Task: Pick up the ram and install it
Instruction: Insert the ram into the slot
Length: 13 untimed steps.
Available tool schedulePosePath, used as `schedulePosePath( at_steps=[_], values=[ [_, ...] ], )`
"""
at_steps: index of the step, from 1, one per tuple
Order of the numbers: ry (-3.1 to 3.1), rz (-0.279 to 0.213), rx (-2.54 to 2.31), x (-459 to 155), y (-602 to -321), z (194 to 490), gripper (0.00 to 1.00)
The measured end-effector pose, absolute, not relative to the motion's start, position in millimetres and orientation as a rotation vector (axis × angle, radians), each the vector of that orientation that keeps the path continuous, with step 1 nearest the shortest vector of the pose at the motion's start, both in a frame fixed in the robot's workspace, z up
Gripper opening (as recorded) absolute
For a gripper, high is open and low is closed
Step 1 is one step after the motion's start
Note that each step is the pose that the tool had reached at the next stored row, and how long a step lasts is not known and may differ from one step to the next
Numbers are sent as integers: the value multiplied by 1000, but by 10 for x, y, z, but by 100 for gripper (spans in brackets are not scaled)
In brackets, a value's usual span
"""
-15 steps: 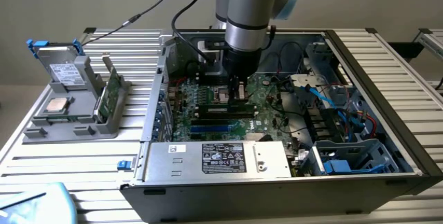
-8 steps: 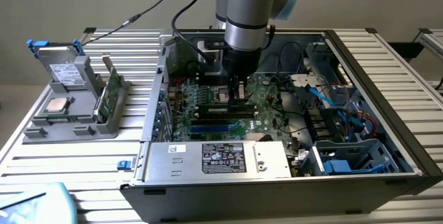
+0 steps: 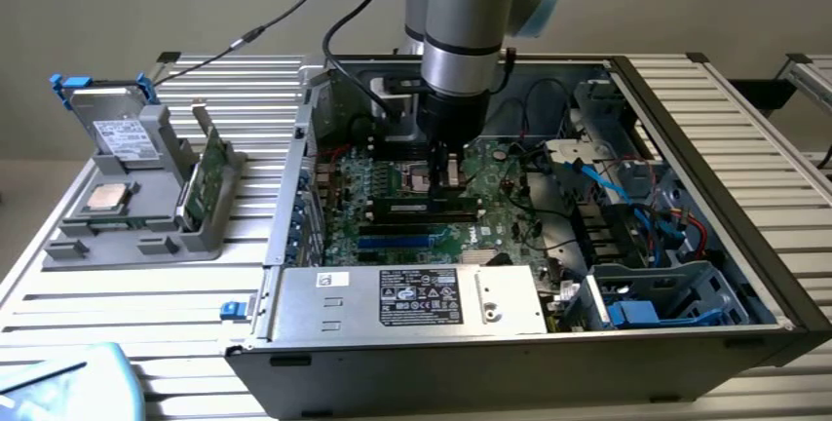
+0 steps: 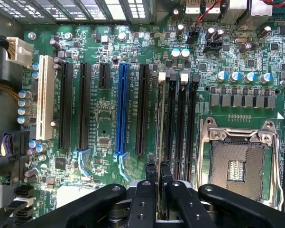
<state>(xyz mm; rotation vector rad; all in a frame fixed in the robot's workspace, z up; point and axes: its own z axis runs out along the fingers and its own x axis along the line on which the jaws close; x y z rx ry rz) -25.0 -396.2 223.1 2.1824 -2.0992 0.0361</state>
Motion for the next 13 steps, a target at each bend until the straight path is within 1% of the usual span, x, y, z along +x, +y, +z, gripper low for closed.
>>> schedulePosePath(
  at_steps=[13],
  values=[
    [-2099, 39, 2181, -263, -3953, 2208, 15]
  ],
)
